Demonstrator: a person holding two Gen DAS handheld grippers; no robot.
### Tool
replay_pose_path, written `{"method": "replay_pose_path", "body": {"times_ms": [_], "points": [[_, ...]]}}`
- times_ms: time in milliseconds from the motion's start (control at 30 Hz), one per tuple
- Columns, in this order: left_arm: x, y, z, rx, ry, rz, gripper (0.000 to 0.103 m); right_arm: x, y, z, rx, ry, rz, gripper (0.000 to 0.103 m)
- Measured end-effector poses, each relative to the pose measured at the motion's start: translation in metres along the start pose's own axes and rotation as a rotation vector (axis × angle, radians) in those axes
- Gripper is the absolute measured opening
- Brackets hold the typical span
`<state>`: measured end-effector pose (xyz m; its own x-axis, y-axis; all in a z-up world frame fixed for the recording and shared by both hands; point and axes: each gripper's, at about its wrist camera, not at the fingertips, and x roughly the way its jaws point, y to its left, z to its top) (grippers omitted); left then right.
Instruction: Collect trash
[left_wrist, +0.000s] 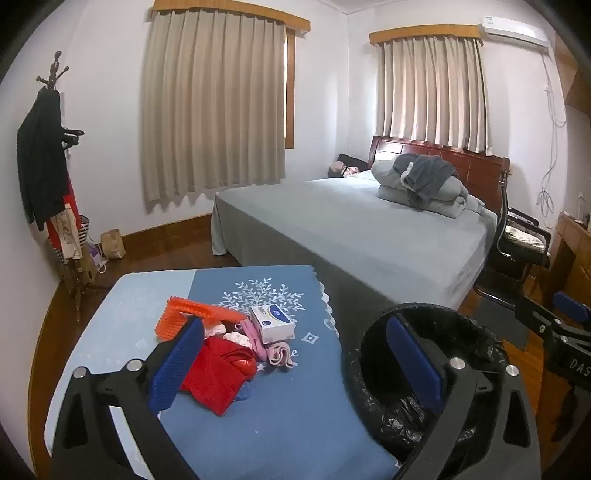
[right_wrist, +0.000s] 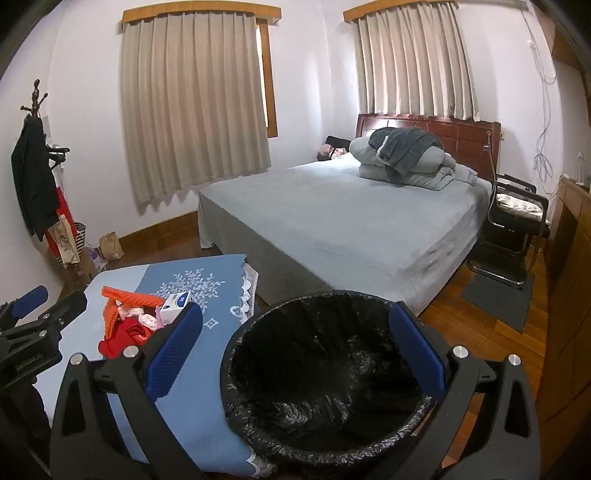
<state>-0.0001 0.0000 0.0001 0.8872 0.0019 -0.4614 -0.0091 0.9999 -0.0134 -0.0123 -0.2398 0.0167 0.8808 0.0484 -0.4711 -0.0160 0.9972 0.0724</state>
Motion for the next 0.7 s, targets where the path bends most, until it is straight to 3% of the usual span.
{"method": "replay_pose_path", "body": {"times_ms": [700], "points": [[0.001,0.0011,0.0017,0.009,-0.002,0.005,0.097,0.0009,0.0008,-0.0017,-0.002,0.001,-0.001,0.098]]}}
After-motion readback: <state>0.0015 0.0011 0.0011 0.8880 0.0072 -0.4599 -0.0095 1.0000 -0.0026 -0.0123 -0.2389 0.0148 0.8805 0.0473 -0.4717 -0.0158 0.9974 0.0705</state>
